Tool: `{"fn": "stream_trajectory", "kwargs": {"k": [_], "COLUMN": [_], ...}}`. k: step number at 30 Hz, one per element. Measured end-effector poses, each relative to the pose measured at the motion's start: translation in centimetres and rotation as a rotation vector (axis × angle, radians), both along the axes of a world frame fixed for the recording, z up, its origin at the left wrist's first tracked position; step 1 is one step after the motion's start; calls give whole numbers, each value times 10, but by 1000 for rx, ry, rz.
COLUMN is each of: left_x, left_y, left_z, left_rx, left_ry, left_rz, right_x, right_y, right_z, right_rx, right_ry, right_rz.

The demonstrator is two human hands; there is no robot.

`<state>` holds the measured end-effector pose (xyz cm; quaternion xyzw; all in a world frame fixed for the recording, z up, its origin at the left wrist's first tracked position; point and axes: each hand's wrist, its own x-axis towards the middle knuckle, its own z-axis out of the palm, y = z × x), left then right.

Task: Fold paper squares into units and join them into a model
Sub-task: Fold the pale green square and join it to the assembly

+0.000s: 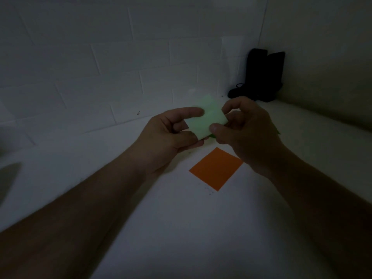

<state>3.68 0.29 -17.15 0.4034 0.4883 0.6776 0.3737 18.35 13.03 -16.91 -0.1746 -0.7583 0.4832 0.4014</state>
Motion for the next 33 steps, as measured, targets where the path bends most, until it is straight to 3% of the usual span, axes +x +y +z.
{"fn": "stream_trajectory", "kwargs": {"k": [17, 26, 33], "left_x": [5, 6, 5], "left_y": [5, 6, 7], "left_z": [-4, -3, -2], "left_rx": [13, -85, -119], "left_ry": [196, 68, 66], "left_rz": [133, 125, 148], "right_x": [-3, -3, -4], "right_y": [2, 7, 4], "right_z": [-1, -7, -6], "right_rx": [-152, -71, -128], "right_ry": [-17, -40, -60], "right_rz": [59, 82, 106]}}
